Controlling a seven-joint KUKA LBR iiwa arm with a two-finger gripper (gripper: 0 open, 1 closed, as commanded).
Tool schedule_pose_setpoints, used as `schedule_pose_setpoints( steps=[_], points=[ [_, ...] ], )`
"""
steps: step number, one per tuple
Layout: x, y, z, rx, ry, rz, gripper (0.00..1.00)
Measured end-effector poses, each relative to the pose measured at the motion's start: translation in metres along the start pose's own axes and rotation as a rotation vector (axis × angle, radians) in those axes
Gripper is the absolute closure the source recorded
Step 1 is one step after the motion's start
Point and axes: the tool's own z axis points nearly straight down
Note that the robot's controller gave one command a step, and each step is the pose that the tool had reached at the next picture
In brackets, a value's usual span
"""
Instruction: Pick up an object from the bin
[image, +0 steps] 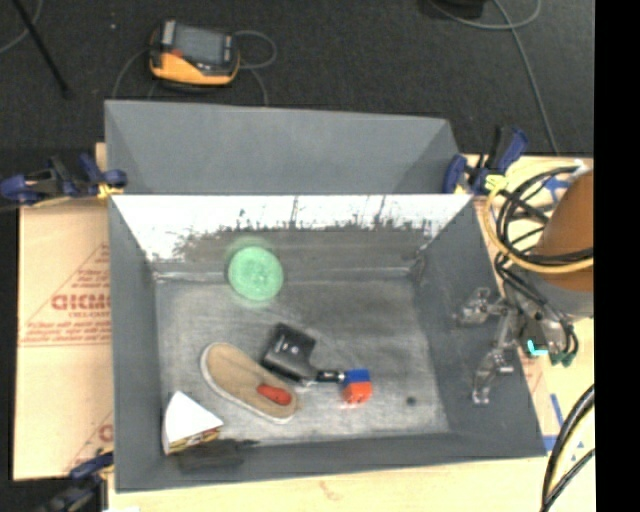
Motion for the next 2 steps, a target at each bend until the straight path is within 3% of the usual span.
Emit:
schedule_pose_setpoints(
  steps=[1,2],
  points=[
    [-0.002,0.001,-0.004,0.002,-0.007,-0.003,0.0],
    [0.002,0.042,0.05,0.002,-0.009,-0.129,0.0]
  ],
)
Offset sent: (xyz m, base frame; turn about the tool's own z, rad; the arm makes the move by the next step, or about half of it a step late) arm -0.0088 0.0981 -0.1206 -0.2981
